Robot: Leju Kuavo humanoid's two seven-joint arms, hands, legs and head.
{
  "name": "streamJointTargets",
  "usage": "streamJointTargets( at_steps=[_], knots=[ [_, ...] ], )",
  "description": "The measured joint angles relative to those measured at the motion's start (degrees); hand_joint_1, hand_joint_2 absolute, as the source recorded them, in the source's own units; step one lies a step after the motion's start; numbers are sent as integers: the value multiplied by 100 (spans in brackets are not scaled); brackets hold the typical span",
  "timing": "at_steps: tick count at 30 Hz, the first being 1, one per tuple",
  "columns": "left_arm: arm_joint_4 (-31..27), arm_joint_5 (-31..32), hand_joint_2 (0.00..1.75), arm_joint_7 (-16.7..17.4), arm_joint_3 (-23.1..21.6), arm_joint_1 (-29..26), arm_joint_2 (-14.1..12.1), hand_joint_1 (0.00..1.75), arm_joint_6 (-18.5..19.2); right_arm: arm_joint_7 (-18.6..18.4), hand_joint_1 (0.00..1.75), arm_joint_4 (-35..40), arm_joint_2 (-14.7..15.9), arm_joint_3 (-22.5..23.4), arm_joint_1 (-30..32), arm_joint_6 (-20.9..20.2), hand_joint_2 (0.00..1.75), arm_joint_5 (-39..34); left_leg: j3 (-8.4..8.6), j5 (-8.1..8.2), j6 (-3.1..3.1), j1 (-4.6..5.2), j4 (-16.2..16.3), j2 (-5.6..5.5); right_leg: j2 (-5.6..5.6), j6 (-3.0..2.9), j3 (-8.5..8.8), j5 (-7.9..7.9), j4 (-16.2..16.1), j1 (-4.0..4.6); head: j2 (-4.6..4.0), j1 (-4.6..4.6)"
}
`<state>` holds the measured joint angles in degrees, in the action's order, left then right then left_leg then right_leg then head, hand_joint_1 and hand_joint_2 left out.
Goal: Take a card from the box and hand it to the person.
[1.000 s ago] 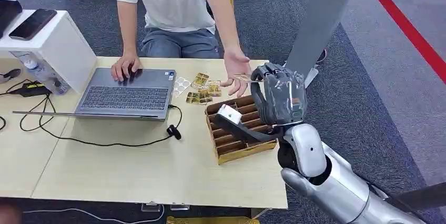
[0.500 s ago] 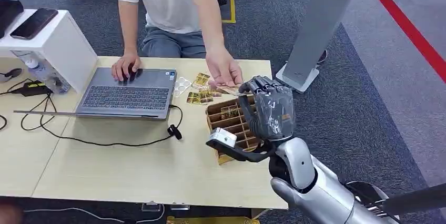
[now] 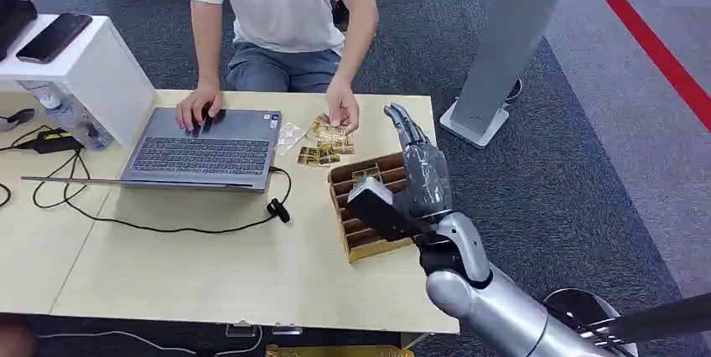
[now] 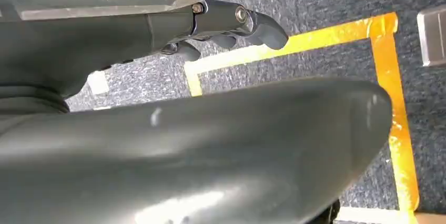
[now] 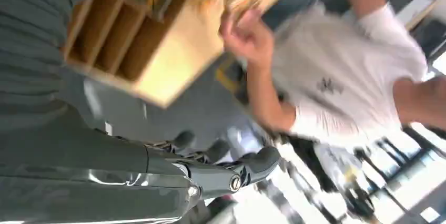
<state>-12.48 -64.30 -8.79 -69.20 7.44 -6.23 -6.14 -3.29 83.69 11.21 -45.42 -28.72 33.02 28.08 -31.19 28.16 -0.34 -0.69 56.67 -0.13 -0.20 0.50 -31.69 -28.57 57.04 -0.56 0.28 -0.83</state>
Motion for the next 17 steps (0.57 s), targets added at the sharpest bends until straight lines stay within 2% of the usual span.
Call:
streamJointTargets(
  at_steps=[2, 5, 8, 12, 17],
  knots=[
    [0, -20, 0, -13, 0, -33, -9, 0, -31, 421, 0, -20, -4, 85, 79, -74, 175, -1166, 0, 0, 0, 0, 0, 0, 0, 0, 0, 0, -1, 0, 0, 7],
    [0, -55, 0, 13, 2, -70, -13, 0, -61, 856, 0, -13, 4, 243, 244, -219, 175, -2465, 3, 0, 0, 0, 0, 0, 0, 0, -1, 0, -2, 0, 0, 7],
    [0, -85, 0, 101, 4, -98, -13, 0, -98, 1146, 0, 87, 59, 443, 513, -382, 175, -3696, 0, 0, 0, 0, 0, 0, 1, 0, -2, 0, -2, 0, 0, 2],
    [0, -118, 0, 173, 11, -105, -15, 0, -116, 1267, 0, 225, 173, 630, 834, -474, 175, -4266, 1, 1, 0, 0, 0, 1, 1, 0, -2, 0, -2, 0, 0, 2],
    [0, -146, 0, 208, 20, -110, -15, 0, -162, 1343, 0, 396, 284, 809, 1200, -474, 175, -4403, 1, 1, 0, 0, 0, 1, 1, 0, -2, 0, -2, 0, 0, 7]
  ],
)
